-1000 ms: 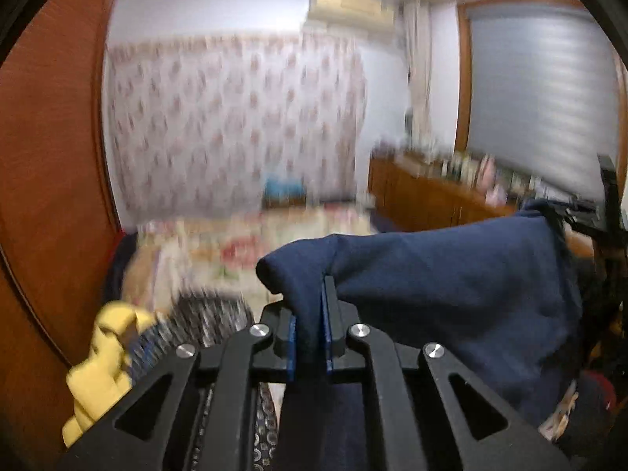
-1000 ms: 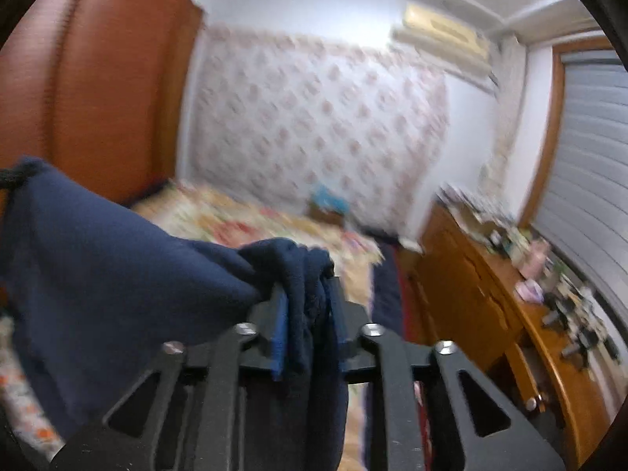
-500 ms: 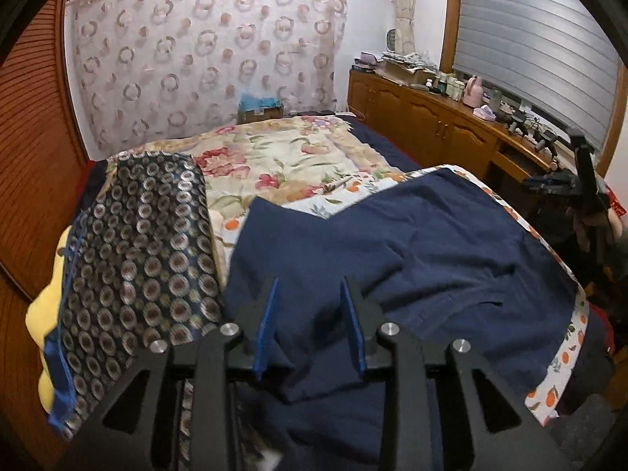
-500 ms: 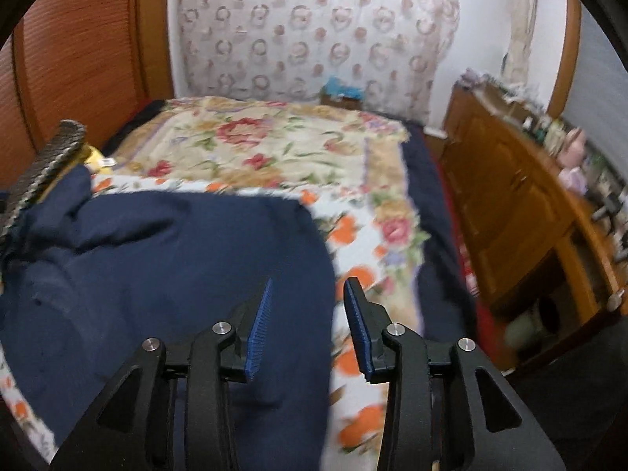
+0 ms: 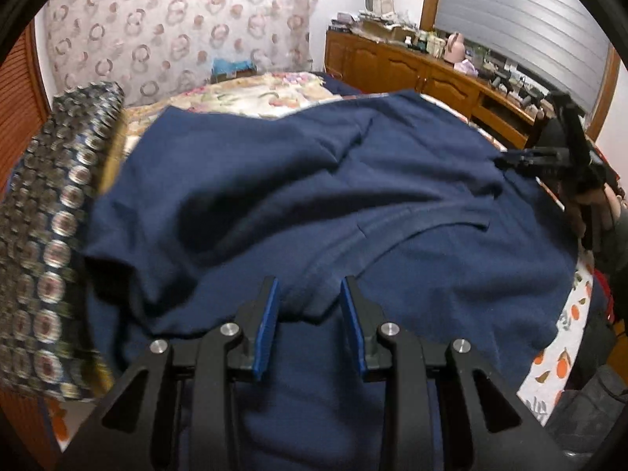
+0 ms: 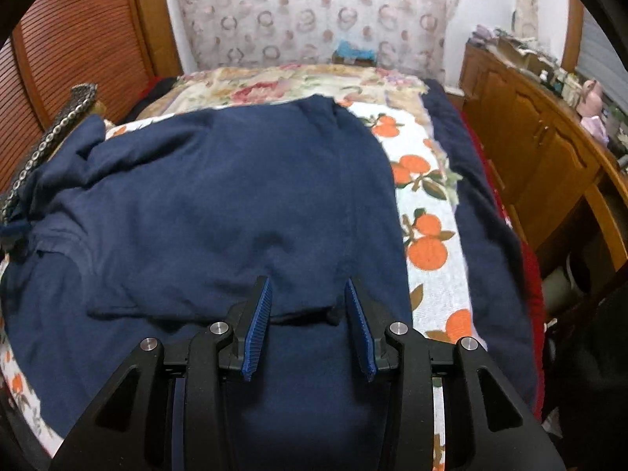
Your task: Fold small clothes
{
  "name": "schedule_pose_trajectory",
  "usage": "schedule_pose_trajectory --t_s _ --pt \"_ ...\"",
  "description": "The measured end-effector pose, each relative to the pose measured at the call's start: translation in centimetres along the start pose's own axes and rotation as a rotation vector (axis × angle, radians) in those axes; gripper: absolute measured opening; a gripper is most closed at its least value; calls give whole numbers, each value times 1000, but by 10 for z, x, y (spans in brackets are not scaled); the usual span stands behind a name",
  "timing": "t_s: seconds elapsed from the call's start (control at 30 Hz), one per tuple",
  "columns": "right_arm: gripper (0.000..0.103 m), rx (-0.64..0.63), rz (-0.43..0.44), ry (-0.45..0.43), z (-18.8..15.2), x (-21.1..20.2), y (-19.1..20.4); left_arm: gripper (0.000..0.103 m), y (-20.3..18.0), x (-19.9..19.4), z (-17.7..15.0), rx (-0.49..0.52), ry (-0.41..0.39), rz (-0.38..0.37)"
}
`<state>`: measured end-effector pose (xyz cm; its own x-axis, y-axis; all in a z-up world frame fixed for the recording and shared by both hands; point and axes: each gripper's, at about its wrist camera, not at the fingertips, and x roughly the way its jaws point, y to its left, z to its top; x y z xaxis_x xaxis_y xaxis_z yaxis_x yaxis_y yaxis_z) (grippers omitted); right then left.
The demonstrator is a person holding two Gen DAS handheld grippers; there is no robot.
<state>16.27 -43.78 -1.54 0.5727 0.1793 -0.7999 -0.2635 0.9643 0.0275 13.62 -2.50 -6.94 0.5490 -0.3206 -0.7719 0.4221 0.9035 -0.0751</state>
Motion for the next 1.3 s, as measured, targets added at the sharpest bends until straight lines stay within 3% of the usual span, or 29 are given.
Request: schedule_pose_trajectory --t_s 0.43,0.73,0.8,1.0,1.17,1.3 --pt "39 -6 -33 -37 -6 0 4 34 -22 17 -6 83 -25 112" --pt "39 -7 -33 -37 -5 0 4 47 -6 18 -7 9 -19 67" --pt "39 -7 -34 -37 -6 1 4 55 -10 19 -8 25 -14 64" --pt "39 -7 -34 -37 -6 1 4 55 -13 18 -9 22 -14 78" --pt "40 -6 -33 -37 -5 1 4 55 -10 9 -14 2 -36 30" --pt "40 -7 -34 -37 -6 1 4 36 -3 0 -18 -7 -52 36"
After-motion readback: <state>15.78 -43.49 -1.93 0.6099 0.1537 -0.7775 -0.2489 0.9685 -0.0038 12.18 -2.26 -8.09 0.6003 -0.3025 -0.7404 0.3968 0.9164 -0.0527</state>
